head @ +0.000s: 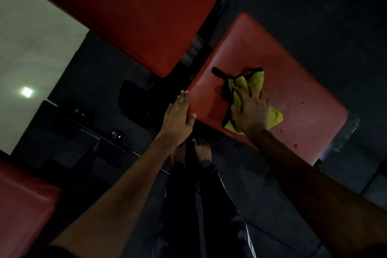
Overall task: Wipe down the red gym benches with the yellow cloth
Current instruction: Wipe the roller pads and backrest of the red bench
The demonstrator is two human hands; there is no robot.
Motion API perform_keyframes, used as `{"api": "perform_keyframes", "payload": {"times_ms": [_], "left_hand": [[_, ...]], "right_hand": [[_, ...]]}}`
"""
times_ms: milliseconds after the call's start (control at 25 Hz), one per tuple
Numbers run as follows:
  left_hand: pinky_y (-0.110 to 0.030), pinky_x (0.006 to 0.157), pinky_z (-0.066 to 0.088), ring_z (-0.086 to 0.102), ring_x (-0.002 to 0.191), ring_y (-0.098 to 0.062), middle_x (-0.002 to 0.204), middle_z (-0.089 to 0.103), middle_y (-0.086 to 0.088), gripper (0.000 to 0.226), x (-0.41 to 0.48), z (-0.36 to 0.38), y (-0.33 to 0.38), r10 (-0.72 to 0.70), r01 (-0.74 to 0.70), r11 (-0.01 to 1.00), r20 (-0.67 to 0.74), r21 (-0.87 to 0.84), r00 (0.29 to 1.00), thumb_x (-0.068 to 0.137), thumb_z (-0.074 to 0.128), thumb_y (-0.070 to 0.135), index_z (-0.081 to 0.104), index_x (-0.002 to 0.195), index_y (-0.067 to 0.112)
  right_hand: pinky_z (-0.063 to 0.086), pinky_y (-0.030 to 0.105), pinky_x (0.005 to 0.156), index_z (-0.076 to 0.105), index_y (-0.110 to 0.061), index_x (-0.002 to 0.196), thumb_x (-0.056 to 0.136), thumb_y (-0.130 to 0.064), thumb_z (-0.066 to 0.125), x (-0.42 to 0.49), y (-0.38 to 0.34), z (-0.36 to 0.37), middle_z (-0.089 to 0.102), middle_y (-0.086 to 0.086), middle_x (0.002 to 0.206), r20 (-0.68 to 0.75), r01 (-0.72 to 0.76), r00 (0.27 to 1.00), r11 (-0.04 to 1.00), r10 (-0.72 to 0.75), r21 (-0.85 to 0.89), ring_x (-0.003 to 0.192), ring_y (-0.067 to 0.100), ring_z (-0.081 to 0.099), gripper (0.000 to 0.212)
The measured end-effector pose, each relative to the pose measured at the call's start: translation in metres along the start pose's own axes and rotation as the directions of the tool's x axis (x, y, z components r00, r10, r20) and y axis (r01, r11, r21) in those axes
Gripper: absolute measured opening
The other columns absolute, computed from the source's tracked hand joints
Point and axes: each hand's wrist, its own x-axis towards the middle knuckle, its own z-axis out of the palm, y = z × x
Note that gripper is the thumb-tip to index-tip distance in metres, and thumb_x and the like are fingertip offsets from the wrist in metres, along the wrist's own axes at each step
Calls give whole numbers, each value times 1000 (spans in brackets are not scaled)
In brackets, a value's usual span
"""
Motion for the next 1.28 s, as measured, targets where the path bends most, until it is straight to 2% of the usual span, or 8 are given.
{"api": "perform_keyframes", "payload": {"times_ms": [200,360,560,760,920,1000,1120,1280], "left_hand": [[-47,124,10,-10,155,-24,167,-18,-9,103,-2,17,2,-47,39,985,47,170,998,96,59,44,-16,158,9],[-48,124,16,-17,154,-23,165,-26,-7,99,-3,20,2,-55,46,965,27,260,998,100,51,45,-23,155,11],[-44,124,20,1,155,-19,169,-1,-3,91,-4,9,8,-71,69,995,-18,-75,997,98,56,48,-2,161,17],[-37,112,34,33,144,-24,159,31,-11,93,21,7,21,-185,154,962,-120,-226,975,90,70,48,17,161,18],[-42,118,34,35,146,-22,161,34,-8,92,29,12,15,-173,135,961,-146,-240,974,89,71,48,22,160,17],[-45,119,33,32,148,-20,162,32,-6,91,29,13,14,-180,141,962,-158,-232,971,88,71,48,23,160,17],[-42,121,30,28,150,-21,164,28,-8,91,29,11,19,-203,165,960,-155,-227,967,90,71,43,20,160,16],[-39,125,6,0,155,-20,169,0,-6,83,29,18,30,-50,43,998,-138,-53,989,101,57,34,4,162,15]], "right_hand": [[45,52,89,48,-38,144,96,-42,49,16,8,-1,44,2,151,71,403,915,904,-397,-143,121,40,44,48],[43,53,91,51,-32,141,95,-44,54,63,-15,-6,44,4,151,-2,227,974,970,-228,-86,127,42,43,48],[46,51,86,49,-29,143,97,-49,50,85,-9,-17,44,6,152,43,500,865,854,-500,-144,128,44,44,50],[43,53,91,52,-28,140,96,-47,51,117,-26,-26,44,8,149,-50,65,997,997,-67,-38,127,43,42,48],[45,49,86,59,-30,133,94,-44,56,104,-30,-22,51,6,147,36,585,810,801,-585,-131,120,45,50,42],[44,46,85,56,-34,136,96,-44,54,108,-25,-23,48,2,151,121,687,726,712,-677,-145,122,41,49,41],[47,47,86,57,-33,136,98,-43,49,132,-23,-32,46,2,151,73,563,826,820,-558,-105,121,38,48,40],[43,50,95,56,-31,135,100,-45,47,148,-38,-40,42,0,152,13,140,990,990,-140,-12,130,37,42,39]]}}
